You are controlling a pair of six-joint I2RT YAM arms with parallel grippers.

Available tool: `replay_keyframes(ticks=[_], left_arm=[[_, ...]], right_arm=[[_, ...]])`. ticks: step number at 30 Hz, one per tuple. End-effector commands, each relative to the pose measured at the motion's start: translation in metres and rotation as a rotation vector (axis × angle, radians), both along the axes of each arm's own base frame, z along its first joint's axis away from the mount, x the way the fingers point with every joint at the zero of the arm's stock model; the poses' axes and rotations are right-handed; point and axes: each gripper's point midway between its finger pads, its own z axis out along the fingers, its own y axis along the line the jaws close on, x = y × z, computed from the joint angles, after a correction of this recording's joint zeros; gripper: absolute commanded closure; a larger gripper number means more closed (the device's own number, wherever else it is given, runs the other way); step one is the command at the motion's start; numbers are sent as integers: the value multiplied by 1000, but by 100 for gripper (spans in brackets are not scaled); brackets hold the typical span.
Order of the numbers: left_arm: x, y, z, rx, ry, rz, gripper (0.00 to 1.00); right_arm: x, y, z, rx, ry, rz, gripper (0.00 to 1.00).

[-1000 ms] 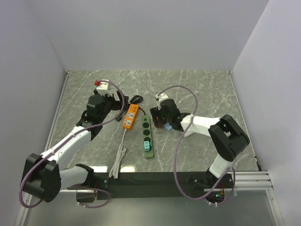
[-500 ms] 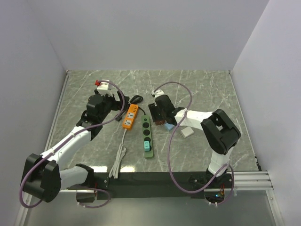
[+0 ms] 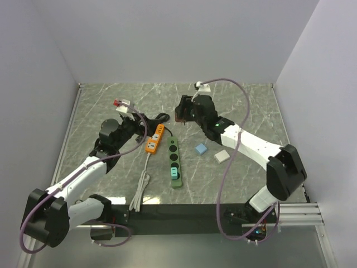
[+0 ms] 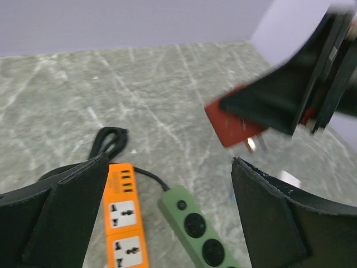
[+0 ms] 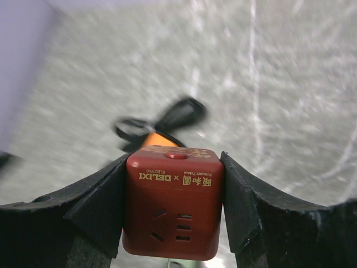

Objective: Insert the plug

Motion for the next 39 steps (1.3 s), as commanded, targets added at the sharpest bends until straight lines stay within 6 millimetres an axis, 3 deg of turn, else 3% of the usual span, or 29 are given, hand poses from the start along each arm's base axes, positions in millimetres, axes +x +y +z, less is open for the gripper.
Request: replay_keyframes(ticks=[1,5,10,19,25,31,36,39], left_arm=[[-16,-28,21,-74,-66,-145,3],[-26,-50,28,-124,-82,-229,3],[-32,-70,42,-213,-101,-286,1],[-30,-73,56,-366,-132,-260,0],[-22,-85,53,-353,-115,-236,0],[-14,-79,56,-368,-129,-165,1],[-6,-70,55,-385,-129,-91,10],[1,-66,54,-384,-120,-53,22]], right_arm=[[-1,11,85,261,-127,-37,100],[-15,21,104,321,-166,-16,100],[-26,28,106,364,-172,6,100],[-41,41,103,411,-163,50,100],[-50,55,104,447,-151,99,100],[-60,68,101,467,-126,143,100],[-68,72,98,462,-113,174,100],[-71,72,92,448,-102,186,100]])
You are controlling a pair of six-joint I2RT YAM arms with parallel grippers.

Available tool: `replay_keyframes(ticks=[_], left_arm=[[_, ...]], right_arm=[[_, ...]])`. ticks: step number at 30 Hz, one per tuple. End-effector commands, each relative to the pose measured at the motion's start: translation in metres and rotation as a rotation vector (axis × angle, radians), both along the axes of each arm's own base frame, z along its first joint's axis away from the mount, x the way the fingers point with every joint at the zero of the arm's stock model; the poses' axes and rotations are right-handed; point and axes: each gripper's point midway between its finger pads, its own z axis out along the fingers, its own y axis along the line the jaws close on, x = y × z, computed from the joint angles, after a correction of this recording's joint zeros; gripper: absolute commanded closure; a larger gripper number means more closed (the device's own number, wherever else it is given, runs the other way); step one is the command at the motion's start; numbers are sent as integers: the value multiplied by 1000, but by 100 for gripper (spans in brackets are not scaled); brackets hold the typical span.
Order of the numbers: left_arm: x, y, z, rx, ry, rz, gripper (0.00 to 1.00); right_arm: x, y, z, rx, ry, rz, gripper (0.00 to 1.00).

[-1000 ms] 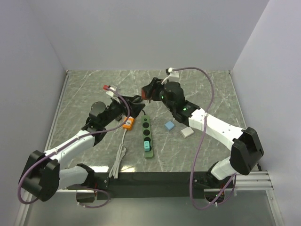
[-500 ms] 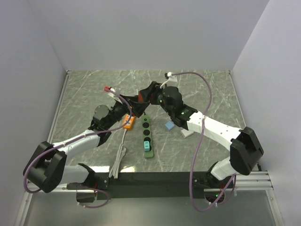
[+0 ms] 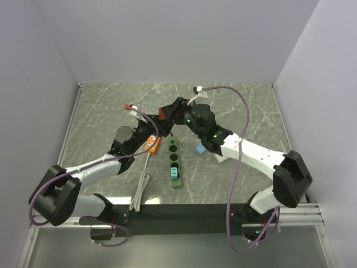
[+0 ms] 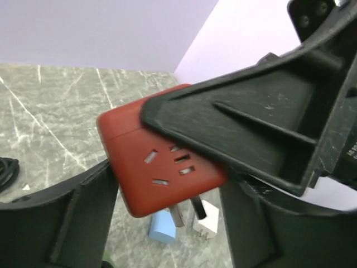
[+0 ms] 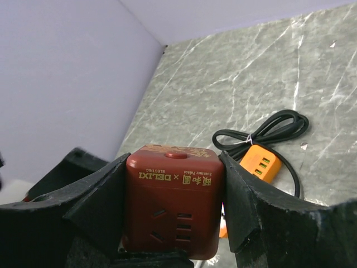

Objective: Insert the plug

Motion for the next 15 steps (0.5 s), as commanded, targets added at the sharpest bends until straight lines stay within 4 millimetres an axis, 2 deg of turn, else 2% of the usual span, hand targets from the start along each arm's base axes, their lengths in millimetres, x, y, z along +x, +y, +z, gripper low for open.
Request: replay_keyframes(ticks=[1,3,4,6,7,9,11,12,13,14,15], left_arm=[[17,13,37,-78,-67,110,29],[19,12,37,-71,-65,113,36],[20,12,35,-67,-62,112,47],[19,9,35,-61,-66,96,60],[18,8,34,-57,-67,89,71],[16,7,33,-48,-67,75,79],[14,5,31,-35,-70,60,90],[12,5,31,-26,-81,55,96],[10,5,32,-20,-94,47,100],[6,3,29,-9,-101,28,100],[0,1,33,2,-135,-1,100]], right_arm=[[-24,12,14,40,-25,95,100],[-28,14,11,33,-24,117,100],[-29,13,11,31,-26,120,100],[-30,11,7,18,-28,117,100],[-30,9,5,10,-31,116,100],[-30,8,5,-11,-46,115,97],[-30,6,4,-34,-56,116,86],[-30,4,7,-40,-68,113,72],[-30,3,8,-50,-81,115,63],[-28,0,10,-65,-107,113,54],[-30,-3,13,-66,-122,118,38]])
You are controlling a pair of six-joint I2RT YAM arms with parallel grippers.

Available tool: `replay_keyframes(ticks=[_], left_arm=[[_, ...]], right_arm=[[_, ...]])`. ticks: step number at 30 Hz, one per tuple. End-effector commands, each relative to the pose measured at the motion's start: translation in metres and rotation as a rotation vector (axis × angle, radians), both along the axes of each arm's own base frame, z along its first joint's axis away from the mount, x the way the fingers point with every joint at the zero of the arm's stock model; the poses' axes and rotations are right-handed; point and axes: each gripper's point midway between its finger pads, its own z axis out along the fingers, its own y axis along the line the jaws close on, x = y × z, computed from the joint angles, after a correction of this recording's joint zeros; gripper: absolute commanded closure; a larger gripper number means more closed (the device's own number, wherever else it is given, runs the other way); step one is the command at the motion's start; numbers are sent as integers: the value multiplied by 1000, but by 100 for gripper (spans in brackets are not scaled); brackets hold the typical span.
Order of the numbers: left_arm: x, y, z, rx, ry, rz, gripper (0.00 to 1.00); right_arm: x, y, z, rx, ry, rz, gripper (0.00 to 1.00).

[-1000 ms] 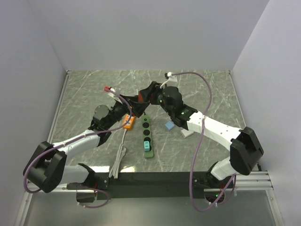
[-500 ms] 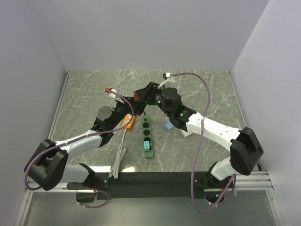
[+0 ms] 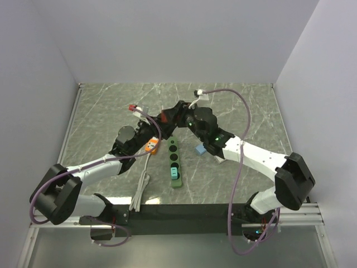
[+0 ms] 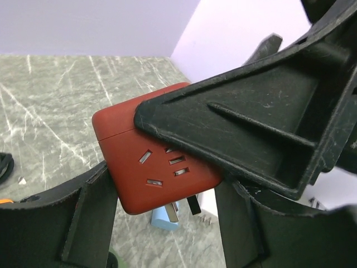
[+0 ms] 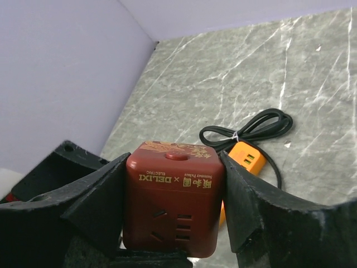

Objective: Insert the plug

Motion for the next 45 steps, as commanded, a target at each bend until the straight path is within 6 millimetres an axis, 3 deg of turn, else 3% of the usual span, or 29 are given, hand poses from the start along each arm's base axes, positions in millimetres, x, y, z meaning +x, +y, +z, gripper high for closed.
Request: replay_keyframes(ticks=[1,4,7,11,17,21,26,45], left_arm=[[2,8,45,-41,-155,15,100],[-8,4,45,-7,-193,-32,100],[-10,2,40,28,-207,-50,100],[-15,-1,35,73,-243,-84,100],[-27,-9,22,207,-319,-193,100],[-35,-14,16,250,-364,-255,100],[-40,-16,11,286,-394,-293,100],[-46,-21,5,365,-480,-359,99]], right_arm=[[-27,5,26,-18,-102,133,31],[-24,-3,34,-23,-136,143,10],[-24,-7,34,-44,-150,168,5],[-24,-14,34,-60,-149,187,4],[-14,-49,39,-84,-141,173,4],[-12,-60,34,-110,-104,203,4],[-21,-53,9,-143,5,337,4],[-64,-30,-16,-15,196,676,5]])
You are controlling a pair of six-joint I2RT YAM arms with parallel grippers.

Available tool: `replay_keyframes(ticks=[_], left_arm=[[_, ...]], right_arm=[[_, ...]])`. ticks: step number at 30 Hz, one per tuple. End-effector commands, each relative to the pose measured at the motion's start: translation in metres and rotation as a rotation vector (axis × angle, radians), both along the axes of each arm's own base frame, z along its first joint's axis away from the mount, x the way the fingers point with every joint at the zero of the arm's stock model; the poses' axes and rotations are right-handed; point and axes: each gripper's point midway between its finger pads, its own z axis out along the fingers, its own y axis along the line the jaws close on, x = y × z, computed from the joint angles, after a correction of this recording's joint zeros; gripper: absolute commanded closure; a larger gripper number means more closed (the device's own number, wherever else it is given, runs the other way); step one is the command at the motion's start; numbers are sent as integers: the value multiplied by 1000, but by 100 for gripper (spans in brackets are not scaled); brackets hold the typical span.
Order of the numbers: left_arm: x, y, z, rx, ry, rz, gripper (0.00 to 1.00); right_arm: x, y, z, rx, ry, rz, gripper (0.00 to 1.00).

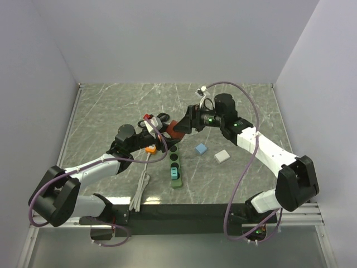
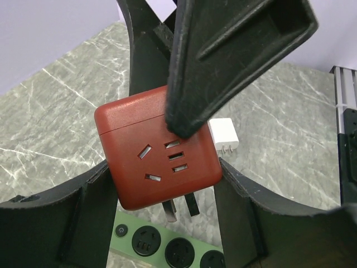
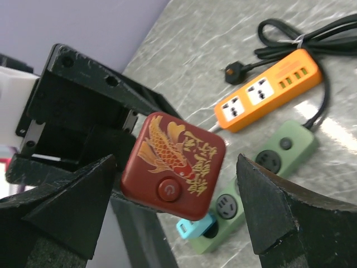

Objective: Insert the plug

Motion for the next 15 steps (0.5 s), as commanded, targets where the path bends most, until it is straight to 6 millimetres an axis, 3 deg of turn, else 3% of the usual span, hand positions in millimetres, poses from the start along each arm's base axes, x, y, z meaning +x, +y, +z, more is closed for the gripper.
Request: replay_keyframes(ticks=[1,8,15], left_arm=[[-1,-1,33,-31,-125,-25,99],[-15,-4,26,15,-187,-109,99],[-20,0,27,29,-225,-106,99]], right_arm=[[-15,6,4,40,31,79,5],[-18,9,9,57,30,109,11],[-19,12,-3,48,61,131,19]])
